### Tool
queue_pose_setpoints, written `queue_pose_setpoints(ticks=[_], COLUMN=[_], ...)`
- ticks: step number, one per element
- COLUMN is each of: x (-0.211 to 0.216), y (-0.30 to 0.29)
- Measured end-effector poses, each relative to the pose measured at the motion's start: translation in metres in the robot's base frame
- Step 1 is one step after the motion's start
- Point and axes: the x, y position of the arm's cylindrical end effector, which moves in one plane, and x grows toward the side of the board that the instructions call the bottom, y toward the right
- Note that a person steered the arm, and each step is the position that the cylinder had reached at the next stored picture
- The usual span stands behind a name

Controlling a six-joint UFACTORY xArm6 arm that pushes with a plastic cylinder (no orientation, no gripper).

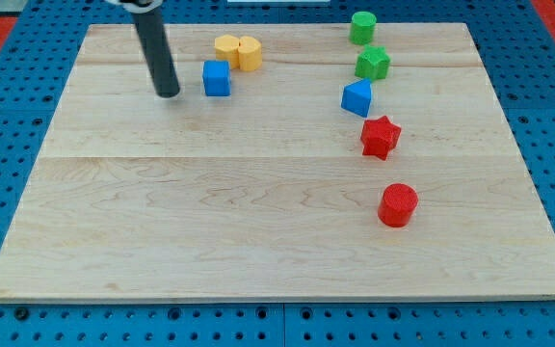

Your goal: Slide blue cube towards the red star

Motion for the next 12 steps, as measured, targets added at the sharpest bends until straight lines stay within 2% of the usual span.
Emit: queue_pose_setpoints(ticks=[1, 2, 3, 5, 6, 7, 8, 10, 11, 12], x=[-0.018, -0.018, -0.012, -0.043, -0.045, -0.040, -0.018, 0.047, 0.025, 0.024], y=[0.028, 0.054, 0.060, 0.065, 0.076, 0.103, 0.119, 0.121, 0.125, 0.151])
